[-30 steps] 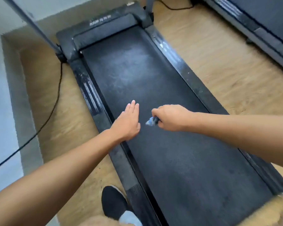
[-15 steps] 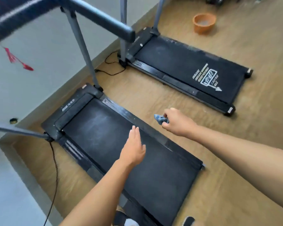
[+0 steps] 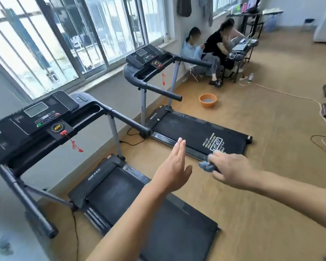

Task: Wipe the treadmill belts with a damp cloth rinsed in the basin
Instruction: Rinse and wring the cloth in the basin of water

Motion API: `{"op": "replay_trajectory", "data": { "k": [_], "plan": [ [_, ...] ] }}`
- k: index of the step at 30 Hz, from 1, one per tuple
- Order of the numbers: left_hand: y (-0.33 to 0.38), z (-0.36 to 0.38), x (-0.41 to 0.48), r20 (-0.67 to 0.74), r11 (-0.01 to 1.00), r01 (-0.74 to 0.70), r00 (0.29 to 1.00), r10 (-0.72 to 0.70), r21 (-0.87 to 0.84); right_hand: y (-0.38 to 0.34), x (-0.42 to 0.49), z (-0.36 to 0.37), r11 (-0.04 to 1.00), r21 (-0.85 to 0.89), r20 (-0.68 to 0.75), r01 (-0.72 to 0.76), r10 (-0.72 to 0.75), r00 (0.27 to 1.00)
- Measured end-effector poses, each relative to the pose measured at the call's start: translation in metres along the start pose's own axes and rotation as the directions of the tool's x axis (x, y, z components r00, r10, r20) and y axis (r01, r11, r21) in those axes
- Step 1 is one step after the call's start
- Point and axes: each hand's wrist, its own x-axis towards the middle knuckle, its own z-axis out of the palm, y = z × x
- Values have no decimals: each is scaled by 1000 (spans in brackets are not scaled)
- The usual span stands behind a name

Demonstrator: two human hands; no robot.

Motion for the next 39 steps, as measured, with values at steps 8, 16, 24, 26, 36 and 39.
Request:
{"op": "replay_trajectory", "data": {
  "k": [8,16,24,26,36,39],
  "plan": [
    [20,77,18,223,998,-58,973,59,-10,49,-29,-1,884,346,-80,-314,362,929],
    [96,205,123,403,998,-43,914,56,-42,207,-38,35,771,370,-28,-519,567,823],
    [182,299,296,404,994,101,912,-73,-48,414,-37,82,679,409,99,-609,631,770],
    [211,317,338,392,992,110,917,-75,-68,458,-27,84,644,416,141,-642,652,745],
    [234,403,577,573,991,128,815,-90,-27,680,100,100,563,467,291,-681,630,720],
    [218,423,658,555,979,199,819,-144,-40,749,153,102,529,485,317,-696,635,704]
  ]
}}
